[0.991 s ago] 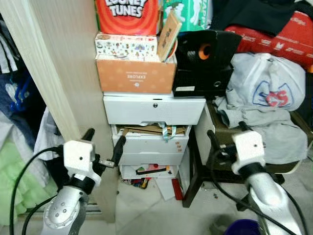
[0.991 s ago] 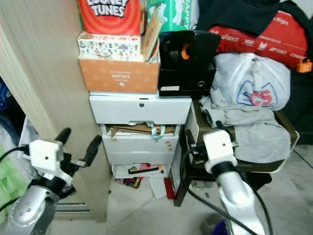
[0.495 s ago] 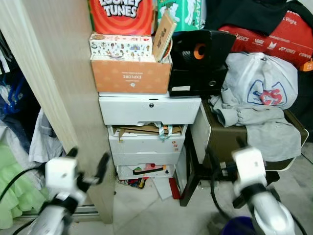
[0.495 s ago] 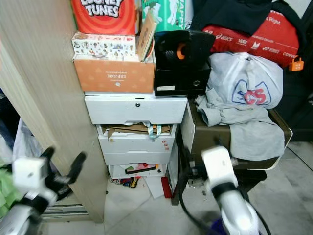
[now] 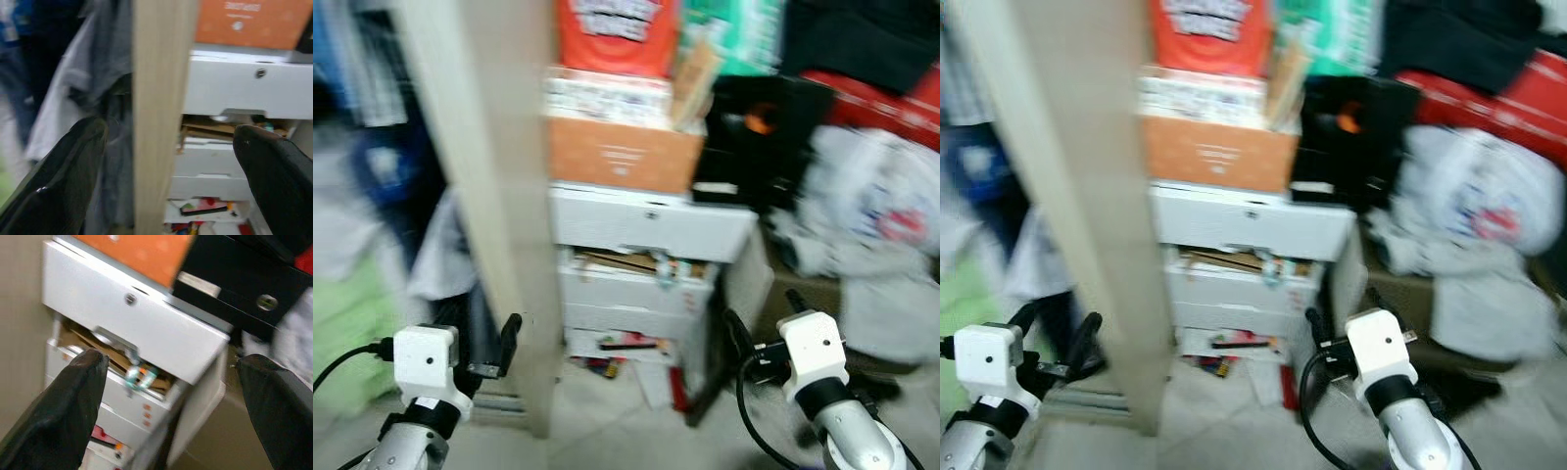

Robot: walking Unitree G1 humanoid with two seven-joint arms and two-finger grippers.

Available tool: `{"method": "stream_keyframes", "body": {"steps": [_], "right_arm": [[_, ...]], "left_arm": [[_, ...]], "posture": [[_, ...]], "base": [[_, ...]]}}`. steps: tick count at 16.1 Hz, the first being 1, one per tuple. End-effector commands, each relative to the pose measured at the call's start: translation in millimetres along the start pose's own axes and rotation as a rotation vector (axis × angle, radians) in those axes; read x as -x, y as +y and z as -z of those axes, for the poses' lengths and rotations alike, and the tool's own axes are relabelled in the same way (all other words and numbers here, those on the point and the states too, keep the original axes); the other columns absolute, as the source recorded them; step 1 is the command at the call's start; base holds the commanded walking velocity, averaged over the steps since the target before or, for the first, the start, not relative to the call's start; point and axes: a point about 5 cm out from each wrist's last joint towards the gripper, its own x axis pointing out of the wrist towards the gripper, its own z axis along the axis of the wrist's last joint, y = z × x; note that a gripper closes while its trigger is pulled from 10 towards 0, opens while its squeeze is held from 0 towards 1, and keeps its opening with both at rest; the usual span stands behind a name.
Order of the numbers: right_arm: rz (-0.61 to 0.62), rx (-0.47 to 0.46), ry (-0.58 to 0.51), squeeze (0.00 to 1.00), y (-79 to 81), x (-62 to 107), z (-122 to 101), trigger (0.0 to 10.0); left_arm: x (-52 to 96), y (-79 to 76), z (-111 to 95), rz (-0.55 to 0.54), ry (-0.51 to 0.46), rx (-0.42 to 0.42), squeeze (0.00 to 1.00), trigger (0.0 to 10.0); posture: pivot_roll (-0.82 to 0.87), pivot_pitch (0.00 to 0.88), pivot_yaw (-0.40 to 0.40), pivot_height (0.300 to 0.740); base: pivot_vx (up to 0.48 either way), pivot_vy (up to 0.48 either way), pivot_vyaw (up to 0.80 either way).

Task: Clean up the room

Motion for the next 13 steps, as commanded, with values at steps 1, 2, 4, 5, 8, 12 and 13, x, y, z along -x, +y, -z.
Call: {"method": "stream_keyframes", "body": {"steps": [1, 2, 4, 5, 8, 12, 13], "right_arm": [[-0.008, -0.004, 0.010, 0.00, -0.9, 1.0, 1.9, 10.0], [-0.012, -0.002, 0.016, 0.00, -0.7, 2.5, 3.4, 10.0], [-0.012, -0.002, 0.021, 0.00, -1.7, 3.2, 4.5, 10.0], [-0.010, -0.002, 0.023, 0.00, -2.1, 3.2, 4.7, 10.0], [-0.010, 0.001, 0.024, 0.00, -2.5, 3.3, 4.9, 10.0], [-0.018, -0.001, 0.020, 0.00, -1.4, 1.5, 3.9, 10.0], [-0.015, -0.010, 0.021, 0.00, -1.1, 1.3, 3.8, 10.0]], "left_arm": [[-0.7, -1.3, -0.2, 0.012, -0.002, -0.004, 0.00, 10.0], [-0.1, -3.2, 0.4, 0.016, -0.001, -0.002, 0.00, 10.0], [-0.1, -5.0, 1.5, 0.021, 0.002, 0.002, 0.00, 10.0], [-1.7, -6.0, 1.1, 0.026, -0.001, 0.003, 0.00, 10.0], [-3.7, -6.3, 0.1, 0.029, -0.007, 0.003, 0.00, 10.0], [-5.4, -7.8, 0.0, 0.035, -0.009, 0.003, 0.00, 10.0], [-6.2, -8.2, -0.3, 0.036, -0.011, 0.003, 0.00, 10.0]], "posture": [[-0.05, 0.026, -0.070, 0.740], [-0.05, 0.027, -0.070, 0.740], [-0.05, 0.029, -0.069, 0.740], [-0.05, 0.028, -0.070, 0.740], [-0.05, 0.028, -0.069, 0.740], [-0.05, 0.028, -0.071, 0.740], [-0.05, 0.025, -0.071, 0.740]], "base": [[0.000, 0.000, 0.80], [0.000, 0.000, 0.80], [0.000, 0.000, 0.80], [0.000, 0.000, 0.80], [0.000, 0.000, 0.17], [0.000, 0.000, 0.00], [0.000, 0.000, 0.00]]}}
